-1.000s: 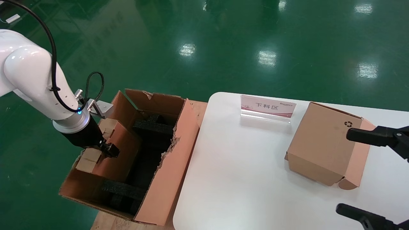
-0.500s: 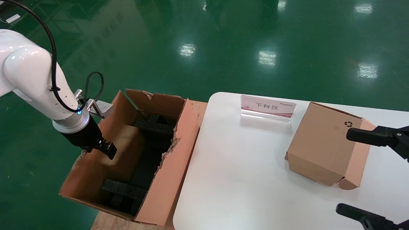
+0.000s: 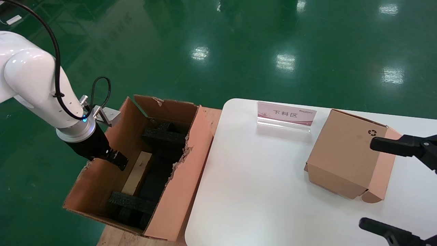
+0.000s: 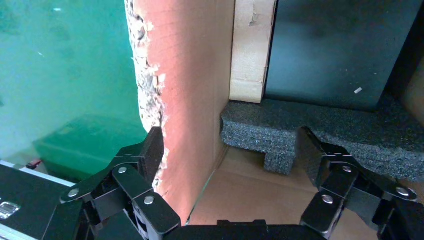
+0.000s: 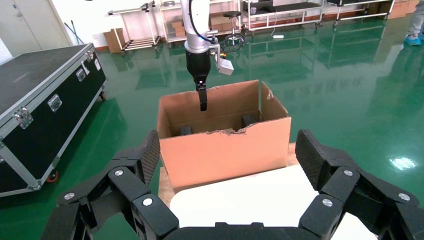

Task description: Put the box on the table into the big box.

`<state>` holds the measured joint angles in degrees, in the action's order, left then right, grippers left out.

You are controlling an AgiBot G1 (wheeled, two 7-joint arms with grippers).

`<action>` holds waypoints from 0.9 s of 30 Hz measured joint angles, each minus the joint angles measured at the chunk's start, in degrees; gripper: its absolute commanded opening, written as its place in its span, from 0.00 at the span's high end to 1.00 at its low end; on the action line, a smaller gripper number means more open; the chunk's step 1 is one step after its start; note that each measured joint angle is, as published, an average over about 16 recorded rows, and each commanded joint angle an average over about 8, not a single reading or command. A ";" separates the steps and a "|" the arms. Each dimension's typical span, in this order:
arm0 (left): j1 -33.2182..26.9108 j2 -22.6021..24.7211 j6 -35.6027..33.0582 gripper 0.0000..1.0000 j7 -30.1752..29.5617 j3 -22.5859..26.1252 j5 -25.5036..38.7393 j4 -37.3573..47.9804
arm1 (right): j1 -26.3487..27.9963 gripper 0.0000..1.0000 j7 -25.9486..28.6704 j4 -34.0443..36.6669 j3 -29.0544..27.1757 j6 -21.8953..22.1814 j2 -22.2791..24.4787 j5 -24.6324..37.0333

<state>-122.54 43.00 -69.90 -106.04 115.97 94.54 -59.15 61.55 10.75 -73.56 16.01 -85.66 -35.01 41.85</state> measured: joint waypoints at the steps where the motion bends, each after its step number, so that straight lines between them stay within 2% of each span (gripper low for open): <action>1: -0.15 -0.13 0.12 0.00 0.22 -0.31 -0.07 -0.02 | 0.00 0.00 0.00 0.00 0.00 0.00 0.00 0.00; 7: -1.48 -1.64 1.08 0.00 2.55 -3.15 -0.90 -0.33 | 0.00 0.00 0.00 0.00 0.00 0.00 0.00 0.00; 14: -3.83 -5.70 2.32 0.00 8.40 -8.86 -3.72 -1.52 | 0.00 0.00 0.00 0.01 0.00 0.01 0.00 0.00; 20: -5.71 -10.80 2.97 0.00 16.03 -14.89 -8.34 -3.33 | -0.01 0.00 0.00 0.01 0.00 0.01 0.00 0.00; 27: -6.62 -17.71 3.29 0.00 27.65 -21.78 -16.35 -5.92 | -0.01 0.00 0.00 0.01 0.00 0.01 0.00 0.00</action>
<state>-129.17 25.29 -66.61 -78.40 94.19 78.19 -65.06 61.54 10.75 -73.55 16.01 -85.65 -35.00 41.85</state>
